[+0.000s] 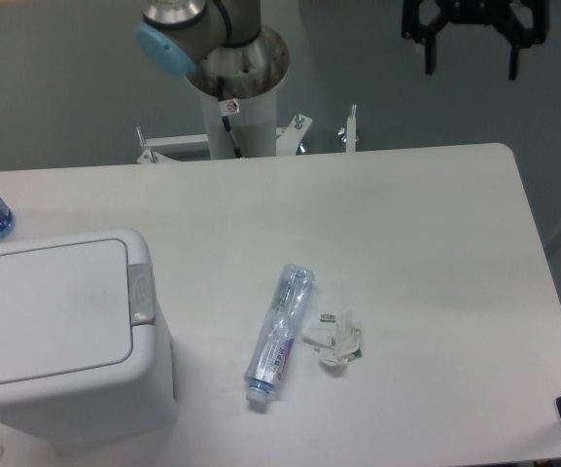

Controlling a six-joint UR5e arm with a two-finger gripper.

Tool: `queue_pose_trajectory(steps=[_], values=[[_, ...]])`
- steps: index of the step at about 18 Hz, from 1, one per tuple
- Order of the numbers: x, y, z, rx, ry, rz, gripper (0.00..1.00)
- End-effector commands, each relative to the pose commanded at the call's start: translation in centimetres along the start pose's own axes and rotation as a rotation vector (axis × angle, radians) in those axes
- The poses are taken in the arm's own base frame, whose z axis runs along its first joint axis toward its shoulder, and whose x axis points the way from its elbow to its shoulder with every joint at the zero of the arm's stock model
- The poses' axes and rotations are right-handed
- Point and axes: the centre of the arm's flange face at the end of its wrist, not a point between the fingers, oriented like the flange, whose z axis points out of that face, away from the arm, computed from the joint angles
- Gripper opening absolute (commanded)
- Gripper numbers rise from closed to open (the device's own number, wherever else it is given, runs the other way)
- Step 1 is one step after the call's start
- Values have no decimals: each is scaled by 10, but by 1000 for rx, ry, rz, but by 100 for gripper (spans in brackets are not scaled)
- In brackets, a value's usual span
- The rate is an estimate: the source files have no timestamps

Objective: Open the trash can

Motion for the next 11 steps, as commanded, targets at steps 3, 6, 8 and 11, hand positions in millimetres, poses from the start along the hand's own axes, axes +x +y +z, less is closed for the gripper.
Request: queue_pose_trajectory(steps=[3, 6, 8, 11], values=[[0, -1, 0, 0, -5, -1, 100], [-5, -13, 10, 16, 13, -22, 100], [-8, -41, 24, 84, 35, -120, 100], [2, -80, 37, 150, 29, -357, 100]])
